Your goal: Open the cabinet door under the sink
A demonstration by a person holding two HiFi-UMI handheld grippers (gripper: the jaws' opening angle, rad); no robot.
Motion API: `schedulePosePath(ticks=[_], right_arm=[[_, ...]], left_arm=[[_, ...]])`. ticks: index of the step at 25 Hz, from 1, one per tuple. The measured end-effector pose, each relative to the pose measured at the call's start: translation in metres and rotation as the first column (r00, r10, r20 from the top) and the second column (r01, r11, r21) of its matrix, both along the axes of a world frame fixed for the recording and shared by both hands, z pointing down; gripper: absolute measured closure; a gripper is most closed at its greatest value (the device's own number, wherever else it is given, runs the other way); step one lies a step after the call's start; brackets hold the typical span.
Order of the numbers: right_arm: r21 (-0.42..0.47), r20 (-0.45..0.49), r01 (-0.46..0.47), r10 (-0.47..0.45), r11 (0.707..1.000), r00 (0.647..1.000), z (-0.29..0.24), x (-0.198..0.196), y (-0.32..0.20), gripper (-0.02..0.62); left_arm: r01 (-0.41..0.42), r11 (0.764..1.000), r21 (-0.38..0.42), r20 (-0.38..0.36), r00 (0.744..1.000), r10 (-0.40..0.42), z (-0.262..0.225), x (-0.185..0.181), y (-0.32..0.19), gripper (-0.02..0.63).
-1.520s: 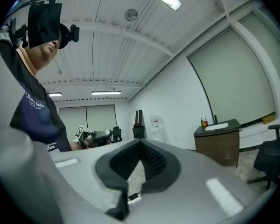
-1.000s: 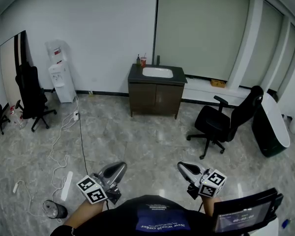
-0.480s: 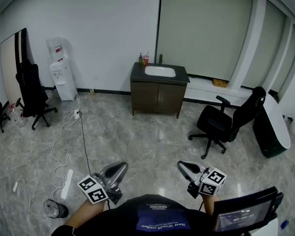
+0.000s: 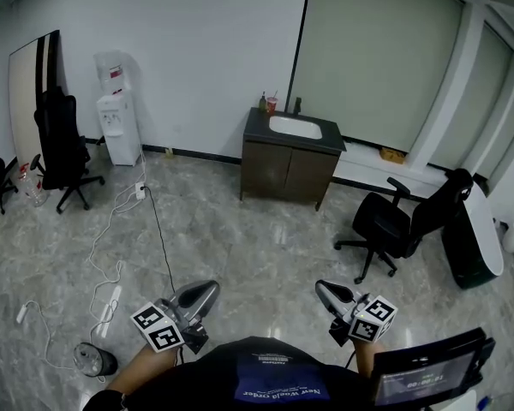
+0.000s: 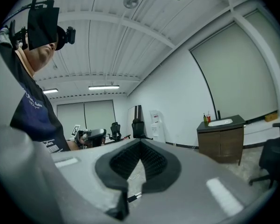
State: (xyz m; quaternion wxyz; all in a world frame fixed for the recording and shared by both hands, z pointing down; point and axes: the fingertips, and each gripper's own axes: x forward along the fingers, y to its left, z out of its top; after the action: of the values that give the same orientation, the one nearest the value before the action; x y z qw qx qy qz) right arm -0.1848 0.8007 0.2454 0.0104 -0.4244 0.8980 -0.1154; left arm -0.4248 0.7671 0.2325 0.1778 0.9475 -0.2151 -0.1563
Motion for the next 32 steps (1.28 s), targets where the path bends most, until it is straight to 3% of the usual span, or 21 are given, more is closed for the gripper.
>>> schedulePosePath(ticks=[6,13,25,32], right_arm=[[-0.024,-0.002,0.006,-0.006,1.000,1.000,0.003,-0.013,-0.026,0.594],[-0.036,0.032,0.040,-0.039,0.999,0.999,0.018,0.005,-0.069,0.594],[0.014,0.024,0.147,-0.147,0.989,0.989,0.005,0.124,-0.193,0.594],[0.013,0.026,0.146,-0.146,0.989,0.989,0.012,0.179,-0.241,0.594]], left_arm=[[-0.010,1.000,-0.004,0.013,1.000,0.010,-0.001,-0.009,-0.020,0.606],[0.012,1.000,-0.018,0.031,0.999,-0.011,0.009,0.011,-0.053,0.606],[0.094,0.995,0.014,0.033,0.995,-0.095,-0.017,0.135,-0.160,0.606],[0.071,0.997,0.023,0.043,0.996,-0.072,-0.011,0.200,-0.206,0.606]])
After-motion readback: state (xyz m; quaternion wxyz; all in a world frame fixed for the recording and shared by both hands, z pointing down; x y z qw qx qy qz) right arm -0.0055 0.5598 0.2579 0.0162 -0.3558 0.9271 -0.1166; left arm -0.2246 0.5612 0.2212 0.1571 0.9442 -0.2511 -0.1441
